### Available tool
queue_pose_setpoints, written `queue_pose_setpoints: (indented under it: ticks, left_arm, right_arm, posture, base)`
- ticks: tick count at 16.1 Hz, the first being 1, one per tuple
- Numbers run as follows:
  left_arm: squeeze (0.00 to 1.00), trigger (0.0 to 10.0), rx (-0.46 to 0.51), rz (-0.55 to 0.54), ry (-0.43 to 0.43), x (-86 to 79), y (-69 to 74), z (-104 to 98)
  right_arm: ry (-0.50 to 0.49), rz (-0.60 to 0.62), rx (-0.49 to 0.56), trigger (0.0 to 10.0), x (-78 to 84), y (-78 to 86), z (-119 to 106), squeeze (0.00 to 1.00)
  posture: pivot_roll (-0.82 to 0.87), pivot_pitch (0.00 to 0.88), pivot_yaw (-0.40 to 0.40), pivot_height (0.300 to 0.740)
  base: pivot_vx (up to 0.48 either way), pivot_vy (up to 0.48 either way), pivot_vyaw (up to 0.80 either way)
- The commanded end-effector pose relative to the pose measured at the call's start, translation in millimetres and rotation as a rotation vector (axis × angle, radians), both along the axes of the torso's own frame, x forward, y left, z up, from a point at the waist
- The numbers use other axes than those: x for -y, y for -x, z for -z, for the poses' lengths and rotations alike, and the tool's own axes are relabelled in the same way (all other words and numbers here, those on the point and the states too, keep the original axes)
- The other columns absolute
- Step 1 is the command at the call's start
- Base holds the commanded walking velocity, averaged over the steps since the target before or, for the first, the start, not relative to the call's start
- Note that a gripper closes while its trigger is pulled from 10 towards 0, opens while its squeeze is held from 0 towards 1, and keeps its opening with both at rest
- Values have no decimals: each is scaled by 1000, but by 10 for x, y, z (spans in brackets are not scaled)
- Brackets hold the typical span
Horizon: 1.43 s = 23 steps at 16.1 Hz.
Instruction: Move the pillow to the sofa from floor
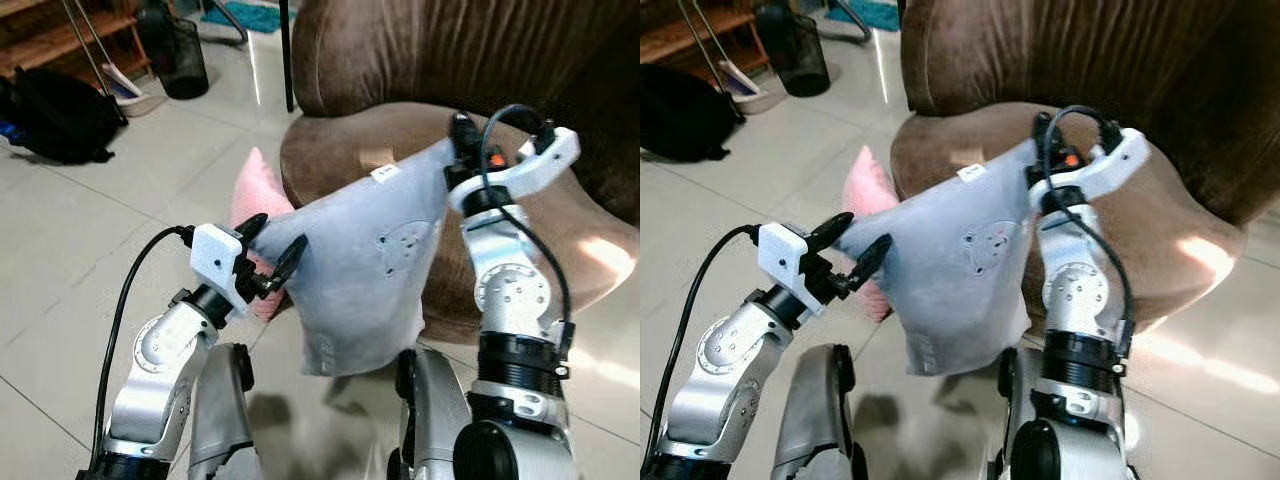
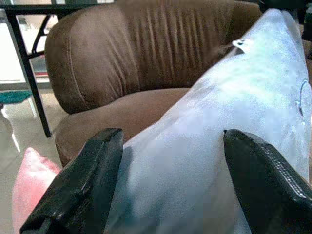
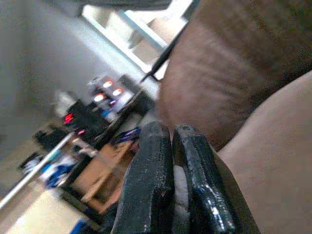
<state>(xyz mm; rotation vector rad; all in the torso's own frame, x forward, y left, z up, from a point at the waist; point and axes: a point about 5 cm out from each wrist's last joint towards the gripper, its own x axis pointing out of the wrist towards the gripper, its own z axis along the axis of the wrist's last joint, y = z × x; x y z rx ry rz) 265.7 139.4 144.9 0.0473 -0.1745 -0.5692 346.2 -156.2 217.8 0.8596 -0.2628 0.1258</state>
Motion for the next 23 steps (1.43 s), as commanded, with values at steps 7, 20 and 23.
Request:
queue_pose_setpoints:
  ticks: [7, 20, 23]
  left_arm:
    - [0, 10000, 49, -121, -43, -21, -58, -102]
    - [0, 10000, 91, -169, -52, 52, -90, -277]
    - [0, 10000, 94, -186, -59, 42, -120, -289]
  right_arm:
    - [135, 162, 125, 10000, 135, -166, -700, 0]
    - [203, 230, 212, 10000, 170, -167, -1079, 0]
    - [232, 259, 196, 10000, 204, -204, -1028, 0]
  posture:
    - [7, 0, -9, 485]
    - [6, 16, -9, 580]
    - [6, 17, -9, 610]
  base:
    - [0, 0, 0]
    - [0, 0, 0]
    - [0, 0, 0]
